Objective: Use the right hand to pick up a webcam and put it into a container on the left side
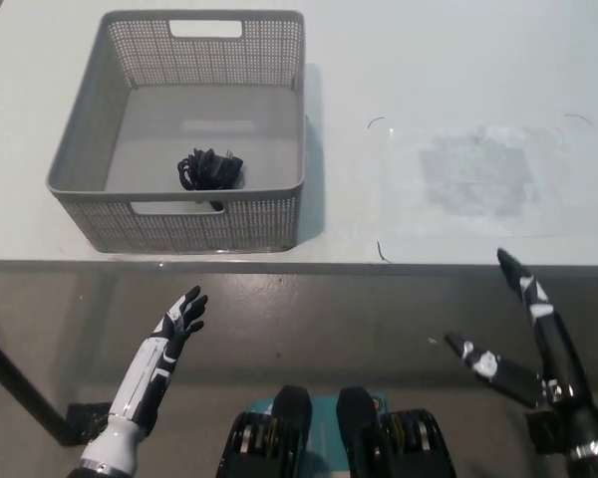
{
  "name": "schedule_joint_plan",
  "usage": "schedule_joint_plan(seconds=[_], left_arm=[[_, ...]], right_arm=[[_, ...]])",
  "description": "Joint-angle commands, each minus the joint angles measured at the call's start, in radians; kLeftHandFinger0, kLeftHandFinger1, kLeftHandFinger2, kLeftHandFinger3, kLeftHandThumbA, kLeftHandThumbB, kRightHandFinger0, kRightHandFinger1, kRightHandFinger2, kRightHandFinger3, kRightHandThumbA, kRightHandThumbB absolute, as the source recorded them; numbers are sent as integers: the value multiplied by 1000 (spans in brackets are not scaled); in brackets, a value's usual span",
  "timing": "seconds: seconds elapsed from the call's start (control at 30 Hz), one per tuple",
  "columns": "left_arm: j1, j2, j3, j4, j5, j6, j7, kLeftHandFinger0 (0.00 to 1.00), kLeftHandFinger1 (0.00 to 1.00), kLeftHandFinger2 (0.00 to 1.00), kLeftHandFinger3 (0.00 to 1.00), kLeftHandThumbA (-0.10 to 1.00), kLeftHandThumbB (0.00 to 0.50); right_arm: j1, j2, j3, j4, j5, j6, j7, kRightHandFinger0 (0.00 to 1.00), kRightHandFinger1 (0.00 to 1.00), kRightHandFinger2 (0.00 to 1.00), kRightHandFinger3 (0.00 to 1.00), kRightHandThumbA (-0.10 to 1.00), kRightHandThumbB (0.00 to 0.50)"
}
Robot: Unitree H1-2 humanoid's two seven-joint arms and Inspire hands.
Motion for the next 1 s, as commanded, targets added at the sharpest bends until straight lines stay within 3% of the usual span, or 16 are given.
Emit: schedule_joint_plan(seconds=[0.0, 0.07, 0.17, 0.27, 0.33, 0.57, 0.73, 0.97], left_arm=[[-28, 16, 6, -19, -19, -13, -15, 1000, 1000, 1000, 1000, 995, 167], [-29, 16, 9, -23, -20, -5, -14, 1000, 1000, 1000, 1000, 1000, 179], [-33, 17, 12, -17, -23, -6, -16, 1000, 1000, 1000, 1000, 996, 166], [-35, 20, 5, -23, -24, 1, -26, 1000, 1000, 1000, 1000, 983, 151], [-39, 19, 3, -23, -10, 3, -22, 1000, 1000, 1000, 1000, 994, 168], [-42, 16, 1, -9, -10, -16, -19, 1000, 1000, 1000, 1000, 986, 172], [-37, 14, 5, -8, -11, -17, -15, 1000, 1000, 1000, 1000, 985, 176], [-36, 10, 7, -9, -4, -17, -6, 1000, 1000, 1000, 1000, 972, 172]], right_arm=[[15, 17, -17, 17, 55, -115, -11, 1000, 1000, 1000, 1000, 917, 372], [15, 20, -14, 30, 71, -106, 2, 1000, 1000, 1000, 1000, 912, 376], [13, 22, -7, 79, 91, -139, 15, 1000, 1000, 1000, 1000, 887, 340], [20, 27, -8, 105, 90, -167, 8, 1000, 1000, 1000, 1000, 903, 353], [21, 28, -5, 108, 80, -174, 5, 1000, 1000, 1000, 1000, 915, 353], [30, 43, 1, 120, 89, -157, 13, 1000, 1000, 1000, 1000, 859, 375], [26, 43, 7, 126, 94, -140, 27, 1000, 1000, 1000, 1000, 830, 344], [11, 38, 7, 127, 79, -130, 26, 1000, 1000, 1000, 1000, 823, 360]])
